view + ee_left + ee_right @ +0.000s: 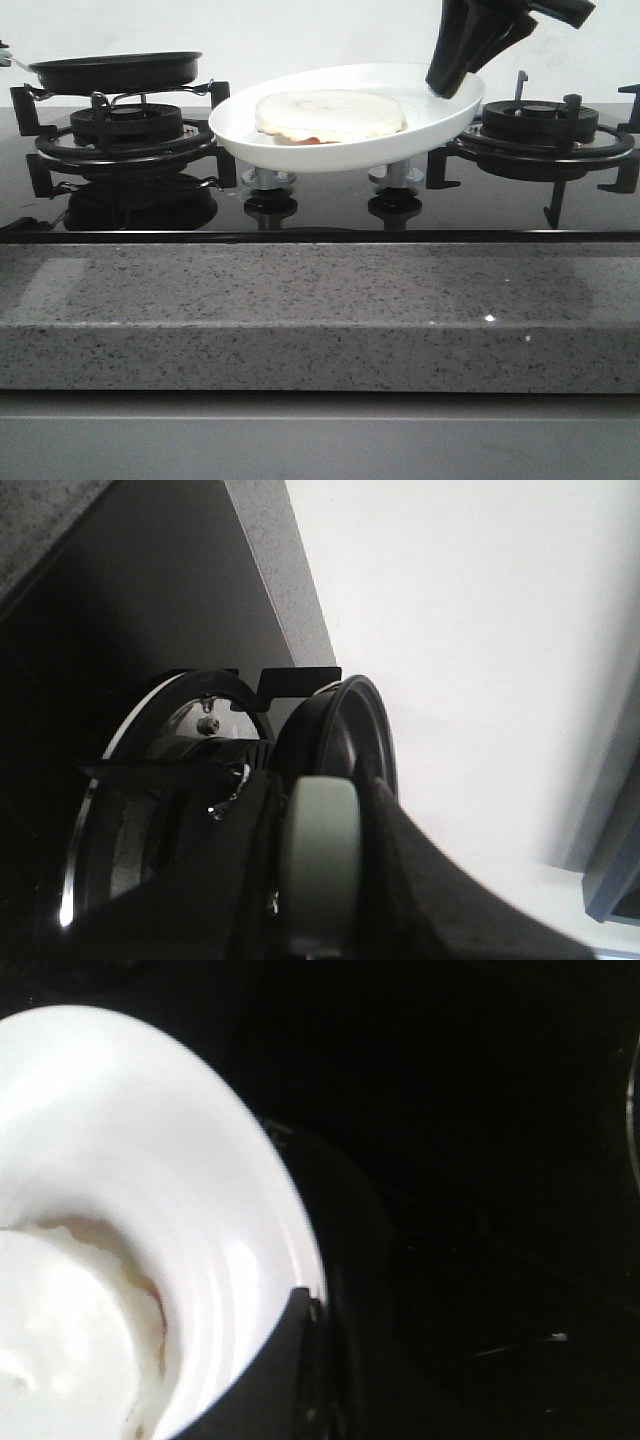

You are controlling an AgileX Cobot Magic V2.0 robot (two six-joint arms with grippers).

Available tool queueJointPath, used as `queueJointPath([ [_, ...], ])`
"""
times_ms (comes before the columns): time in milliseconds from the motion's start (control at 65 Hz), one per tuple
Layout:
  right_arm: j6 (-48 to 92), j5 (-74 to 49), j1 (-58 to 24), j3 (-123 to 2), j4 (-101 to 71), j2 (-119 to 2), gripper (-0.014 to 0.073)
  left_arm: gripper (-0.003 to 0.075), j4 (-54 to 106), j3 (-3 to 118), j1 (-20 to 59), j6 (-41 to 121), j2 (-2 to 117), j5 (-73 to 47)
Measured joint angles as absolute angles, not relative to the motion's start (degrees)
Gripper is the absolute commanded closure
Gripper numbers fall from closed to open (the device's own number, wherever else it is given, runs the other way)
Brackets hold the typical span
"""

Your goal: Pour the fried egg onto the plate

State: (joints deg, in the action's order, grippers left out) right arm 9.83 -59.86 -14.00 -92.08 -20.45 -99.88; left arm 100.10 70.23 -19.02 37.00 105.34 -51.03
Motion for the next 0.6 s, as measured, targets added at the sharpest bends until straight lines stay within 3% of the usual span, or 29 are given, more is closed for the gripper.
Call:
queueJointPath([
  [292, 9.8, -59.9, -14.0, -92.1, -20.4, -99.9, 0.0652, 0.0423, 99.2, 70.2, -19.0, 37.0, 105.4, -51.5],
  [462, 9.9, -59.9, -14.0, -92.1, -20.4, -99.9, 0.0652, 0.0206, 96.3, 70.2, -19.0, 37.0, 105.4, -51.6],
  [600, 9.9, -59.9, -14.0, -92.1, -20.4, -99.9, 0.0652, 0.0167, 94.3, 70.2, -19.0, 37.0, 105.4, -53.3],
])
